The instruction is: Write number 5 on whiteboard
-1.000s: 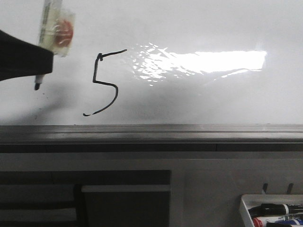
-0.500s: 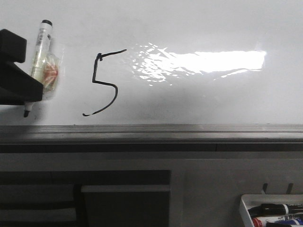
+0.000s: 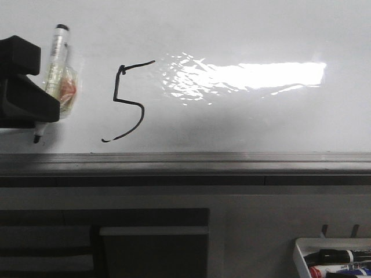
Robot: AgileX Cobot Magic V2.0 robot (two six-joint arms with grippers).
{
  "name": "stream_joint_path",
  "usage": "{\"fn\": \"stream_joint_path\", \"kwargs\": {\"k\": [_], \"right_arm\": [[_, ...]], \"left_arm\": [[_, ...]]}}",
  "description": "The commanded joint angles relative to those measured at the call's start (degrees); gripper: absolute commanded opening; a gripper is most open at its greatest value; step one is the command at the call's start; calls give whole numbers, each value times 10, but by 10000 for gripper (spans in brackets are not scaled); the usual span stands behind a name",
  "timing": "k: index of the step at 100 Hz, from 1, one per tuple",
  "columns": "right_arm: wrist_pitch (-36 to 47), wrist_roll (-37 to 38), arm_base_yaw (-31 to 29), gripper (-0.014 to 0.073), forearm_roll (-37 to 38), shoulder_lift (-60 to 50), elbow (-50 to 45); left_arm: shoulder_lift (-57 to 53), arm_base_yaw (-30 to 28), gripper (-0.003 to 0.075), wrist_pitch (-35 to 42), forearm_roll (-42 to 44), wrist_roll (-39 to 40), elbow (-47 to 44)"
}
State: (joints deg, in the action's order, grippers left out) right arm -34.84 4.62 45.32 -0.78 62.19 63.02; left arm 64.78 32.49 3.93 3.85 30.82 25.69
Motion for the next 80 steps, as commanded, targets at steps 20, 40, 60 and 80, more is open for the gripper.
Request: {"fn": "stream_joint_path", "kwargs": {"k": [20, 40, 60, 80], "right_arm": [[34, -4, -3, 466, 8, -12, 14], [50, -4, -3, 109, 34, -31, -13], [152, -4, -3, -61, 52, -102, -111], [217, -4, -3, -61, 53, -212, -240]], "left_arm": [[-22, -2, 423, 41, -21, 5, 19], [-99, -2, 419, 14, 6, 5, 19], [-216, -2, 161, -20, 37, 5, 5], [-350, -1, -20, -17, 90, 4, -47]]}}
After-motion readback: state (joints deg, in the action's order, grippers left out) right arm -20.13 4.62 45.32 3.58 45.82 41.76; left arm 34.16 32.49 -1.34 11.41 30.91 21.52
